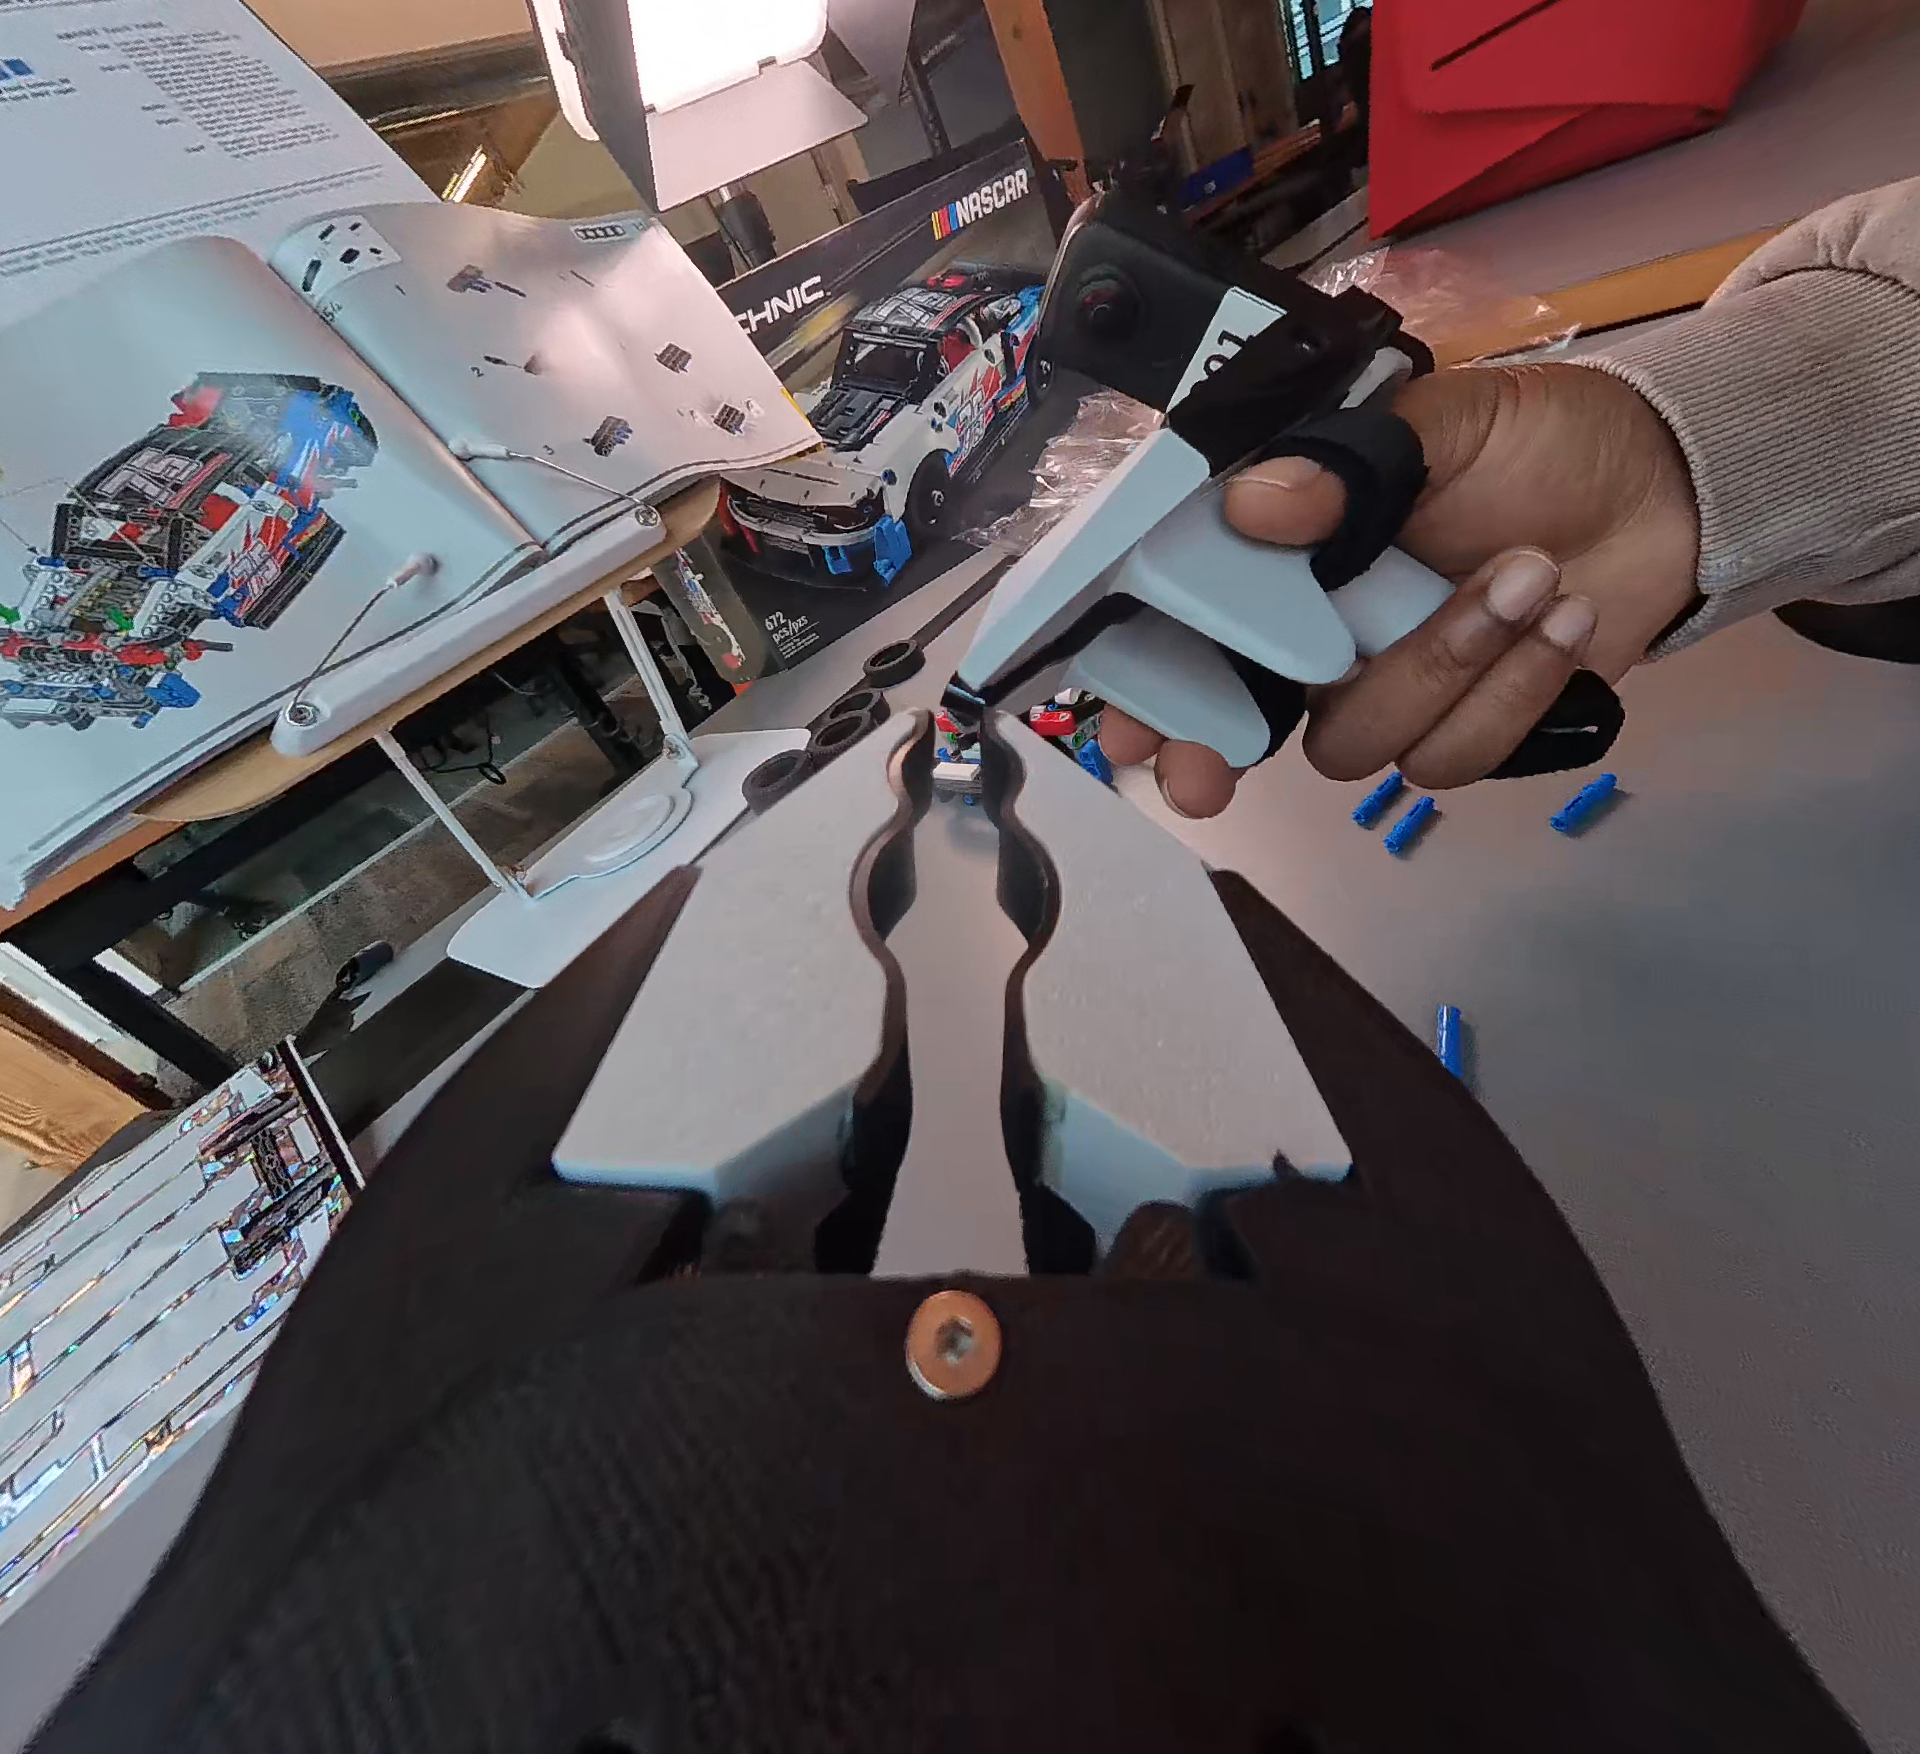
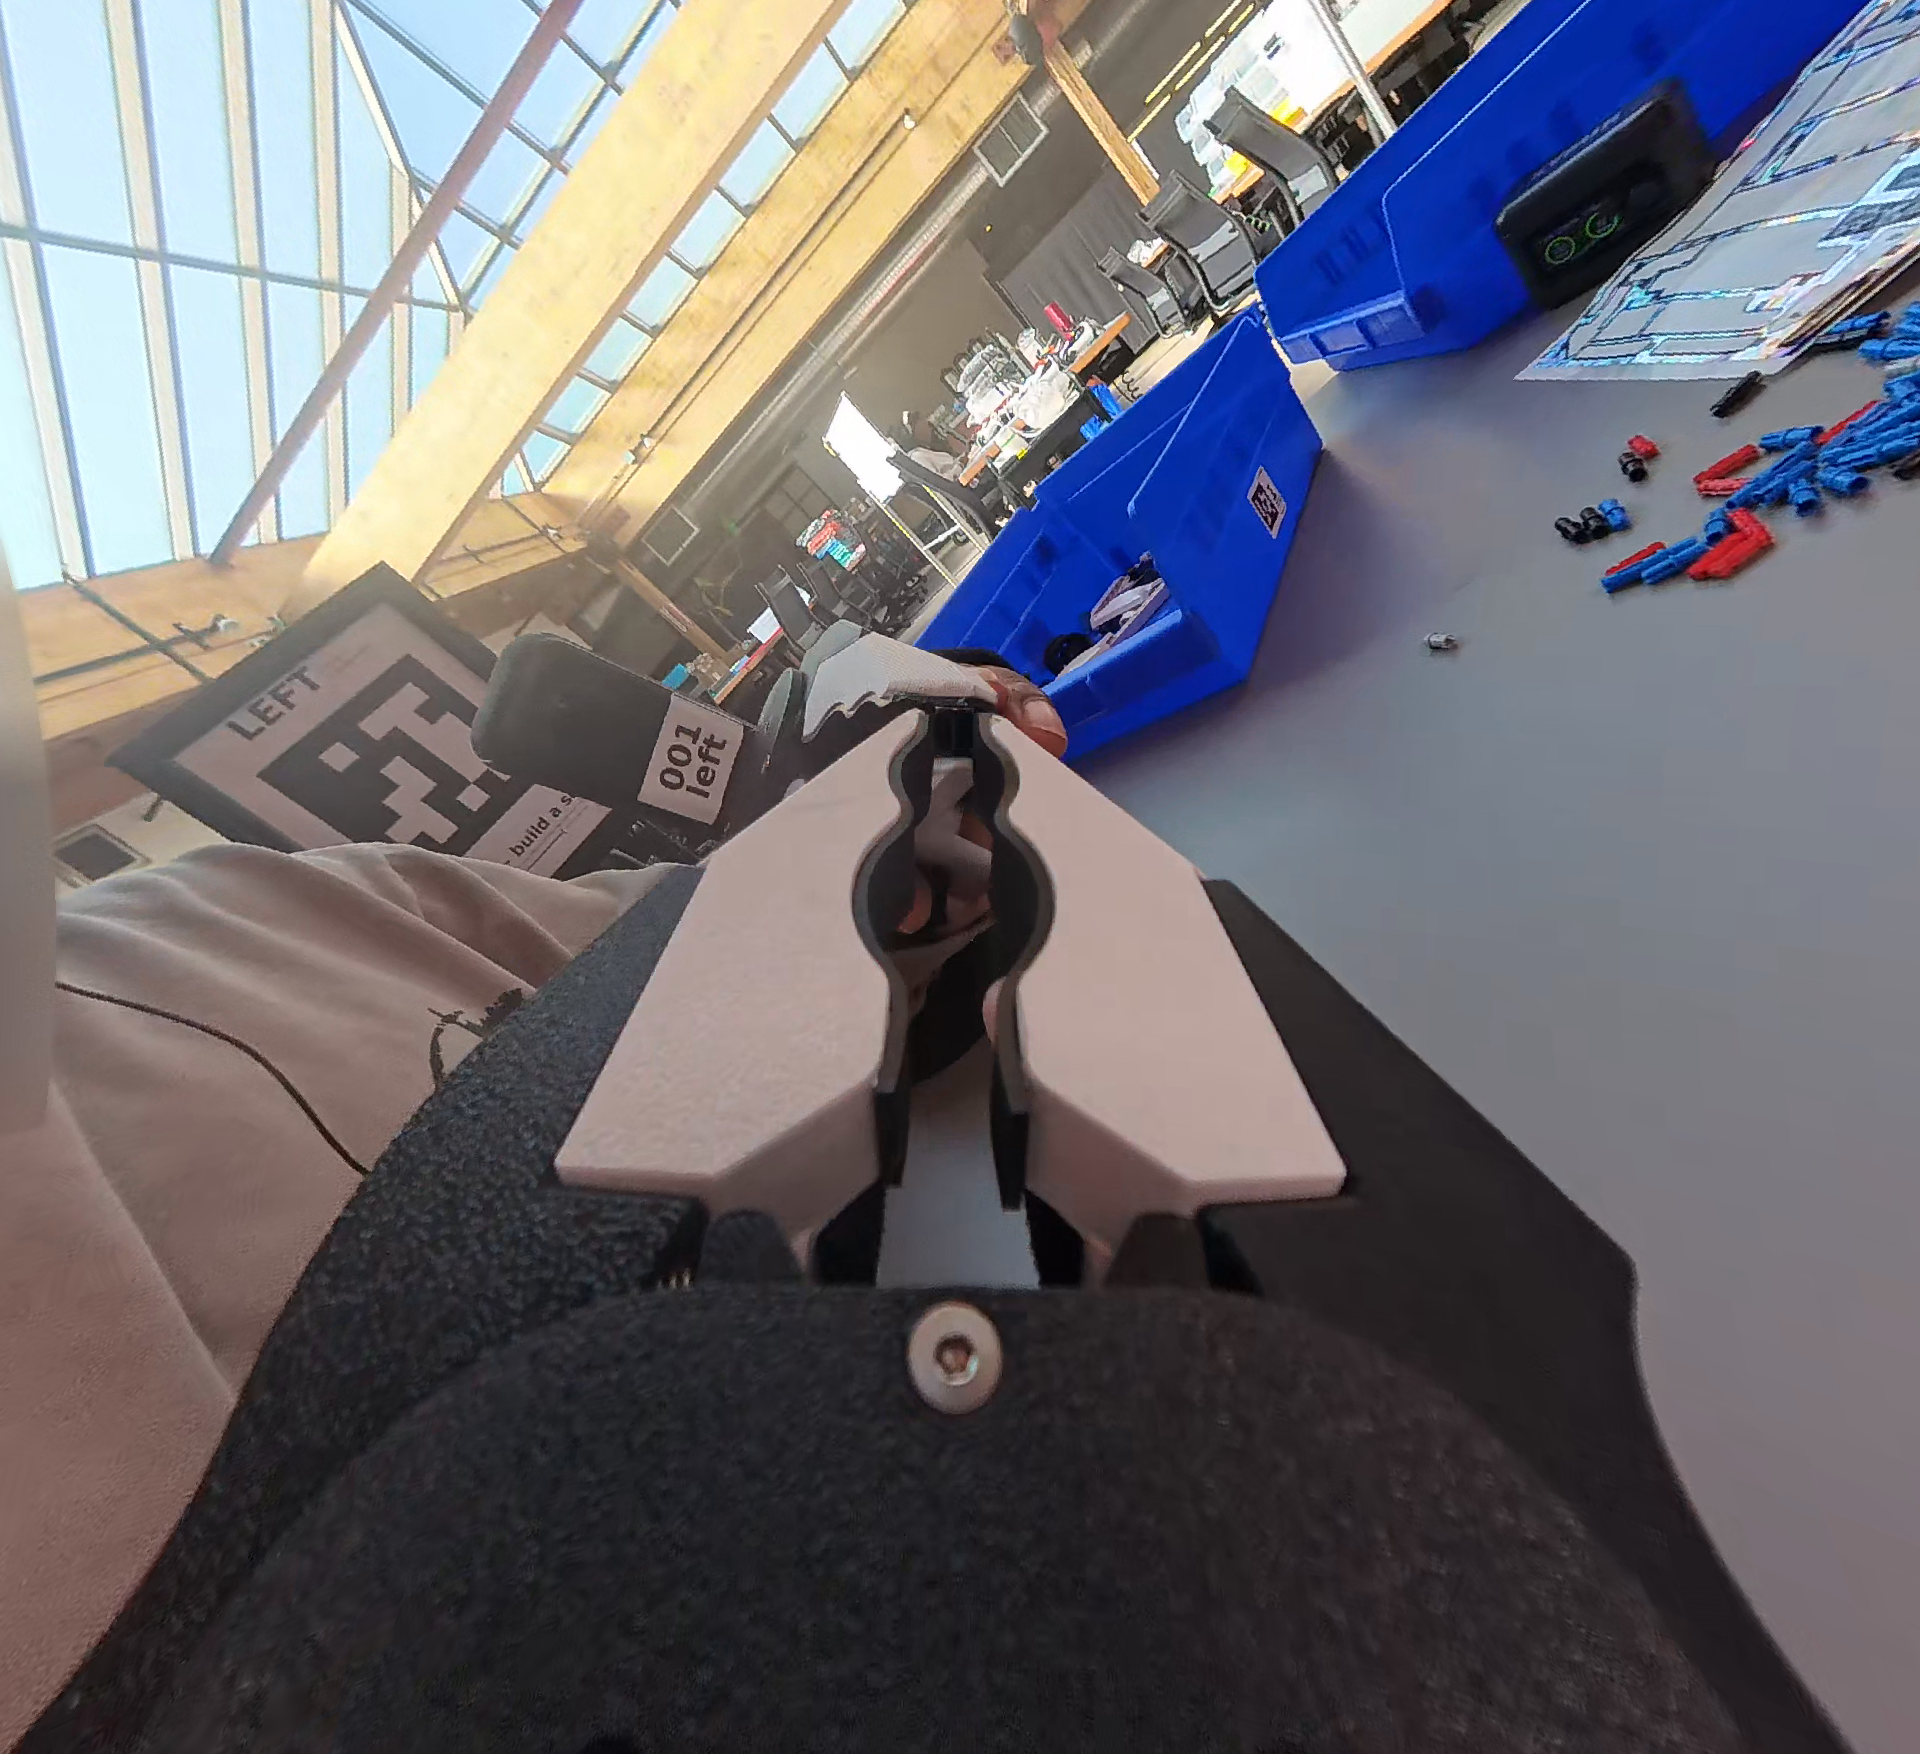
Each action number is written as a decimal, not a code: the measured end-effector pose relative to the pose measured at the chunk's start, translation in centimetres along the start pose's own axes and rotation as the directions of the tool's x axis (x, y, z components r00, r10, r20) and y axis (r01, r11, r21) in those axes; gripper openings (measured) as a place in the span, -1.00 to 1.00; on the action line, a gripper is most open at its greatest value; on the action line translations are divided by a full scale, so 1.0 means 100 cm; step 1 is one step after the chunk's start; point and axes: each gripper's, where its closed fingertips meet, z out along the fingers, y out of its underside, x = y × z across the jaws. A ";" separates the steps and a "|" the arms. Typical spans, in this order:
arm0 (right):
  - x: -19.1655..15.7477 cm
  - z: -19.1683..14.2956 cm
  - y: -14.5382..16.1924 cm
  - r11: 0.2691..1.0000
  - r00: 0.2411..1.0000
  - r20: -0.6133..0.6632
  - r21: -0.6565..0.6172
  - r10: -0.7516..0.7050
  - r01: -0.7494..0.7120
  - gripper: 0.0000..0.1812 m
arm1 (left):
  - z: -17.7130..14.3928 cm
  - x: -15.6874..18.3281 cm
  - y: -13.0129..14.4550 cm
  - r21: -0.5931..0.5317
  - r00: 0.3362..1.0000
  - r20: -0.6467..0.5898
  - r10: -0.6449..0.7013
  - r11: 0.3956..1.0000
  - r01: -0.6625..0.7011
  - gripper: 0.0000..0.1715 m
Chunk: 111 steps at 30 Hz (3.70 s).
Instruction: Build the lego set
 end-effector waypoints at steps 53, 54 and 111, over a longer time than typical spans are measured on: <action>-0.001 -0.018 0.026 0.938 0.963 -0.010 -0.231 -0.269 0.260 -0.94 | -0.002 0.034 0.008 -0.029 0.942 -0.162 0.295 0.952 -0.303 -0.93; 0.000 -0.019 0.027 0.926 0.956 -0.021 -0.256 -0.292 0.277 -0.94 | -0.001 0.036 0.011 -0.037 0.934 -0.167 0.317 0.944 -0.327 -0.93; 0.226 -0.054 -0.094 0.321 0.586 -0.139 -0.921 -0.798 0.220 -0.90 | 0.008 -0.002 0.045 -0.192 0.963 -0.073 -0.261 0.951 0.243 -0.67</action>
